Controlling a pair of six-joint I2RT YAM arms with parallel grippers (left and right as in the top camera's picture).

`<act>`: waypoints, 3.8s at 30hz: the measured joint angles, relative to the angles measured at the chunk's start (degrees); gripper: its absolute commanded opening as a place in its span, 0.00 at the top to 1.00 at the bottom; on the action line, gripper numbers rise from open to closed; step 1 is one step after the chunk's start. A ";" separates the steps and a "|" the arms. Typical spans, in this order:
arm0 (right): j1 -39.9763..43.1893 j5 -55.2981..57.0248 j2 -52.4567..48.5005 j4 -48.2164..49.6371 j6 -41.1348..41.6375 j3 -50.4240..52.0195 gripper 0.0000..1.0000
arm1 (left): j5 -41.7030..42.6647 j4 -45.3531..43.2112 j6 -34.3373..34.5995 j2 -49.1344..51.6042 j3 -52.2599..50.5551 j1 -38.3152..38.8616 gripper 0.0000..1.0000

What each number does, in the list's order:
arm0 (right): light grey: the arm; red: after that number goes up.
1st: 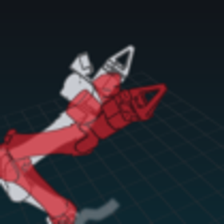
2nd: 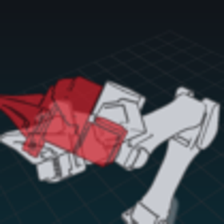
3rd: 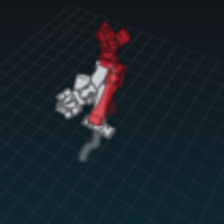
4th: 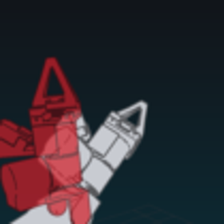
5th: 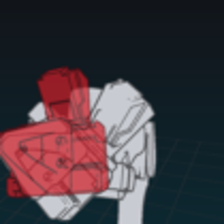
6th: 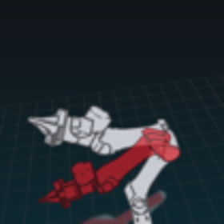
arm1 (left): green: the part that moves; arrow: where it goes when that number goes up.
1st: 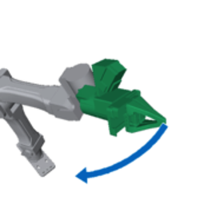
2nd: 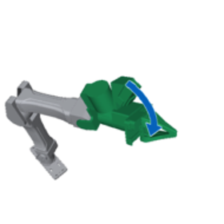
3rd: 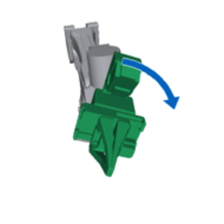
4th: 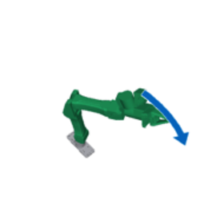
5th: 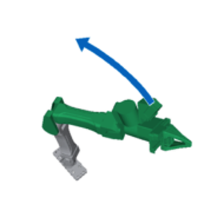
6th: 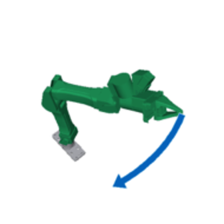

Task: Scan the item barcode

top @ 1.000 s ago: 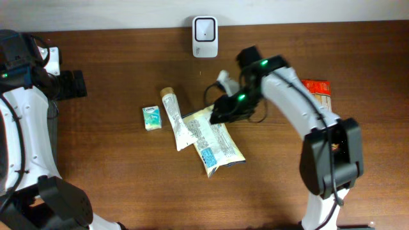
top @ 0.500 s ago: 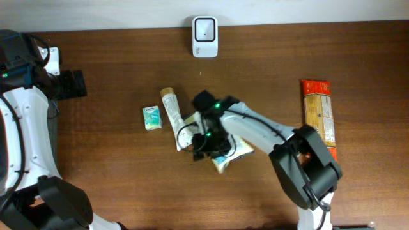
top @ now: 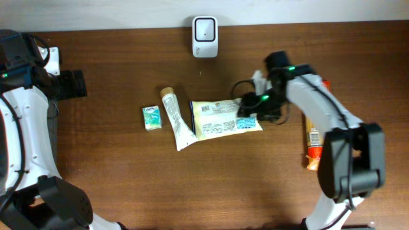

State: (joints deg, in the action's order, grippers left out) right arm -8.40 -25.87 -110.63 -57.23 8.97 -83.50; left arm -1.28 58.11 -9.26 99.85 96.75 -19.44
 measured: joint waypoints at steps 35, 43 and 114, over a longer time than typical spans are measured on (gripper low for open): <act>4.48 -18.08 -10.32 16.92 -1.55 6.19 0.96 | 0.00 0.00 0.00 0.02 0.00 0.00 0.01; 6.36 -26.43 11.69 7.87 -10.73 5.92 0.96 | 0.00 0.02 0.00 0.00 0.00 0.00 0.01; 9.49 -1.22 -7.78 -20.90 -12.33 -20.72 0.35 | 0.00 0.07 -0.15 0.02 0.00 0.00 0.01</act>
State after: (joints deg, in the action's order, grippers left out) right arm 1.08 -27.09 -118.41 -78.13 -3.36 -104.22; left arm -1.28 58.17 -9.41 99.88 96.75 -19.44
